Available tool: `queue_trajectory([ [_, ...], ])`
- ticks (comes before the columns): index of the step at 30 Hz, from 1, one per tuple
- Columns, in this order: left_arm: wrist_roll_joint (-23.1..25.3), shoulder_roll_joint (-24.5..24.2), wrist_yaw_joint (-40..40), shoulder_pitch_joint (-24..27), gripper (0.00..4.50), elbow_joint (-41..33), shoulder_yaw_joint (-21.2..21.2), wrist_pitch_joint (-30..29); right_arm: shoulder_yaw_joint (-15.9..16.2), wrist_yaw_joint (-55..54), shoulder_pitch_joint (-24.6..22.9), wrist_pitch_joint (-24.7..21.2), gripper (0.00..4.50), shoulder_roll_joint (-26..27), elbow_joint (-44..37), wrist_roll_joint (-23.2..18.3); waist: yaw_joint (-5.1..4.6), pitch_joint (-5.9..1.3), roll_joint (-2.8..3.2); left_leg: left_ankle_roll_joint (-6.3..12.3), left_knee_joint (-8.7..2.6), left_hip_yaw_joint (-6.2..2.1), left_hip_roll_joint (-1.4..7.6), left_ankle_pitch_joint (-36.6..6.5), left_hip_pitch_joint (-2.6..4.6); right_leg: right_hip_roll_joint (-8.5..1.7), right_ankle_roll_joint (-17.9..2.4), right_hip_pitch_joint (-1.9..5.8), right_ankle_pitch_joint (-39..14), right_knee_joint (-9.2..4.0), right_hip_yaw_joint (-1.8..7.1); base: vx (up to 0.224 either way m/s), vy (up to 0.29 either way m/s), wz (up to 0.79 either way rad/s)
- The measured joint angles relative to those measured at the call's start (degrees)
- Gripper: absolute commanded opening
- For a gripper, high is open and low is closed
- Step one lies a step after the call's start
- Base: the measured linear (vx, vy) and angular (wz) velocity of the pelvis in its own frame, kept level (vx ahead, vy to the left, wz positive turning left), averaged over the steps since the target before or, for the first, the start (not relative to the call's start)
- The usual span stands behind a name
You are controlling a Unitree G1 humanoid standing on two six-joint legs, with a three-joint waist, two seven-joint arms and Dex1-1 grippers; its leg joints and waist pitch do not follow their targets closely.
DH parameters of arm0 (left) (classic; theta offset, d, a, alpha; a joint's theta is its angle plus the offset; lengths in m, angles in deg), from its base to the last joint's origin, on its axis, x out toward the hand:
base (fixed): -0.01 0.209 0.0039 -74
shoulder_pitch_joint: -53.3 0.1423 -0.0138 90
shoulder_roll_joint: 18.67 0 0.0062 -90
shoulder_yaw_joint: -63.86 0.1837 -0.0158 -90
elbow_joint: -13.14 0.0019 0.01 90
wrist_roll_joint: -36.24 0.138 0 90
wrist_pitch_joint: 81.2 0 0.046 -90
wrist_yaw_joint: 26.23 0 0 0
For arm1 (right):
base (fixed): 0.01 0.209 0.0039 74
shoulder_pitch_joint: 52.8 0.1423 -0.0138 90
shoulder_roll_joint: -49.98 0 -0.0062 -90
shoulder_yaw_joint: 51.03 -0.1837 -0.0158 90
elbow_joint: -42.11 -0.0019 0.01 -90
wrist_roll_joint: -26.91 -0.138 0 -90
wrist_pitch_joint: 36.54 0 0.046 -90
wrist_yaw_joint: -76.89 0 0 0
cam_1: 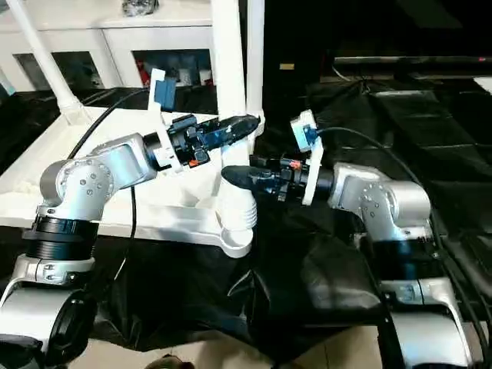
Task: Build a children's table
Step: Pick table leg
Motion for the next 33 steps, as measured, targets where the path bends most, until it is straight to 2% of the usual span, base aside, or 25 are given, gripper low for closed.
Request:
queue_trajectory([
  [2,0.0,0.0,0.0,0.0,1.9,0.1,-0.2,0.0,0.1,0.4,0.0,0.0,2.68,0.0,0.0,0.0,0.03,0.03,-0.17,0.0,0.01,0.01,-0.01,0.0,-0.01,-0.01,0.0,0.0,0.0,0.0,0.01,0.0,0.0,0.0],
  [4,0.0,0.3,0.0,0.0,1.9,0.1,-0.4,0.0,0.1,1.1,0.1,0.0,2.32,0.0,0.6,0.0,0.2,0.05,-0.37,0.0,0.01,0.01,0.0,0.0,-0.01,-0.01,0.0,0.0,0.0,0.01,0.0,0.0,0.0,0.0],
  [6,0.0,0.3,0.0,0.0,1.9,0.1,-0.5,0.2,0.1,1.5,0.2,0.0,2.32,0.1,0.8,0.0,0.28,0.07,-0.52,0.0,0.01,0.0,0.0,0.0,-0.01,-0.01,0.0,0.0,0.0,0.02,0.0,0.0,0.0,0.0],
  [8,0.0,0.4,0.0,0.0,1.9,0.2,-0.9,0.2,0.1,1.6,0.4,0.4,2.04,0.3,0.9,0.0,0.37,0.03,-0.73,0.0,0.0,0.01,0.0,0.0,0.0,-0.01,0.0,-0.01,0.0,0.02,0.01,0.0,0.0,0.0],
  [16,0.1,0.9,0.5,0.3,1.9,0.2,-1.4,1.3,-0.2,1.3,0.4,1.5,1.88,1.3,1.8,0.0,0.67,0.15,-1.42,-0.02,0.01,0.02,0.01,0.0,0.0,-0.01,0.0,-0.01,0.0,0.03,0.02,0.0,0.0,0.0],
  [18,0.6,1.5,1.5,0.3,2.6,0.2,-1.4,2.4,-0.7,1.0,0.4,2.0,1.88,1.6,2.1,0.1,0.77,0.19,-1.59,-0.02,0.01,0.02,0.01,0.0,0.0,-0.01,0.0,-0.01,0.0,0.03,0.02,0.0,0.0,0.0],
  [20,1.6,2.0,3.1,0.3,2.62,0.1,-1.4,3.5,-0.9,-1.4,0.4,3.1,1.88,3.0,2.1,0.7,0.84,0.11,-1.93,-0.03,0.0,0.01,0.03,0.0,0.02,0.0,0.0,-0.01,0.0,0.04,0.01,0.0,0.0,0.0],
  [22,3.5,2.2,4.7,0.3,2.73,-0.4,-0.9,5.0,-1.0,-3.9,0.4,4.4,1.88,4.4,2.2,1.4,0.73,0.13,-2.03,-0.04,0.0,0.02,0.03,0.0,0.0,0.0,0.0,-0.03,0.0,0.05,0.02,0.0,0.0,0.0],
  [23,5.2,2.4,6.7,0.3,3.01,-0.8,-0.2,6.0,-1.0,-5.6,0.4,5.6,1.88,5.1,2.2,2.3,0.69,0.12,-2.09,-0.04,0.0,0.02,0.02,0.0,0.01,0.0,0.0,-0.02,0.0,0.05,0.04,0.0,0.0,0.0],
  [26,8.9,3.5,12.3,0.3,3.08,-1.2,0.8,8.0,-1.2,-10.5,0.2,8.2,1.88,7.1,2.1,4.7,0.61,0.11,-2.26,-0.05,0.0,0.02,0.03,0.0,0.02,0.0,0.0,-0.01,0.0,0.05,0.03,0.0,0.0,0.0],
  [28,10.2,5.4,16.0,0.3,3.08,-1.2,0.4,9.7,-1.1,-12.3,-0.1,9.0,1.88,8.5,1.7,5.4,0.63,0.13,-2.34,-0.05,0.0,0.02,0.02,0.0,0.0,-0.01,0.0,-0.01,0.0,0.05,0.03,0.0,0.0,0.0],
  [29,10.5,5.9,17.4,0.2,2.84,-1.2,0.4,10.1,-1.0,-12.8,-0.2,9.2,1.88,8.9,1.6,5.6,0.63,0.14,-2.38,-0.06,0.0,0.02,0.03,0.0,0.0,-0.01,0.0,-0.01,0.0,0.05,0.03,0.0,0.0,0.0],
  [33,11.8,7.9,22.7,-0.7,2.68,-0.2,-1.2,11.8,-0.5,-15.3,-0.2,10.6,1.88,9.8,1.5,7.2,0.57,0.13,-2.4,-0.05,0.0,0.02,0.02,0.0,0.01,0.0,0.0,-0.01,0.0,0.05,0.03,0.0,0.0,0.0],
])
